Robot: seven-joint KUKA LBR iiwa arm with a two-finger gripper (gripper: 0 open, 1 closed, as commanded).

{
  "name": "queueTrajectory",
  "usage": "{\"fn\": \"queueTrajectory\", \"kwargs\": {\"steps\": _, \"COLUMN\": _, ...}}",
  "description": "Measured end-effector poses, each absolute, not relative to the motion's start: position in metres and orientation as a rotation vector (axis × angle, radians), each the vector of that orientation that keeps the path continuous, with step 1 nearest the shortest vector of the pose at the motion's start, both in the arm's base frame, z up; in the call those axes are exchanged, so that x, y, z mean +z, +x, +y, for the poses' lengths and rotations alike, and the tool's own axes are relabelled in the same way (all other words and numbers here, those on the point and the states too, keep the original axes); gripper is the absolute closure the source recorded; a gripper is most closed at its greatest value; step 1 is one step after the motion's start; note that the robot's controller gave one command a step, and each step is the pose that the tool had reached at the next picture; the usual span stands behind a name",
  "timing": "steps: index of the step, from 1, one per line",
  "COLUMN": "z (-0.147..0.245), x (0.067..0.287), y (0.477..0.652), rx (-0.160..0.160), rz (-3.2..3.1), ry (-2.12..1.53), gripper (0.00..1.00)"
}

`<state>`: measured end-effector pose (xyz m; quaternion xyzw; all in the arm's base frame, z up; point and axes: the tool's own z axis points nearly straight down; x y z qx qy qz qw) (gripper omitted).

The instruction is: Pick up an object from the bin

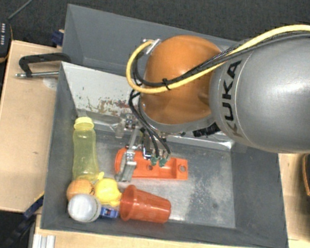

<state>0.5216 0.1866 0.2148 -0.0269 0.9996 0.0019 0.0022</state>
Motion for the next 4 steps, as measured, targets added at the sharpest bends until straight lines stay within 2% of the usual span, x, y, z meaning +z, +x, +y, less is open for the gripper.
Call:
{"fn": "queueTrajectory", "kwargs": {"steps": 1, "z": 0.153, "x": 0.179, "y": 0.522, "rx": 0.004, "rz": 3.143, "ry": 0.0, "gripper": 0.0}}
{"fn": "queueTrajectory", "kwargs": {"steps": 2, "z": 0.134, "x": 0.153, "y": 0.525, "rx": 0.005, "rz": 3.139, "ry": 0.012, "gripper": 0.0}}
{"fn": "queueTrajectory", "kwargs": {"steps": 3, "z": 0.118, "x": 0.117, "y": 0.532, "rx": 0.008, "rz": 3.134, "ry": -0.084, "gripper": 0.0}}
{"fn": "queueTrajectory", "kwargs": {"steps": 4, "z": 0.106, "x": 0.072, "y": 0.552, "rx": 0.01, "rz": 3.126, "ry": -0.201, "gripper": 1.0}}
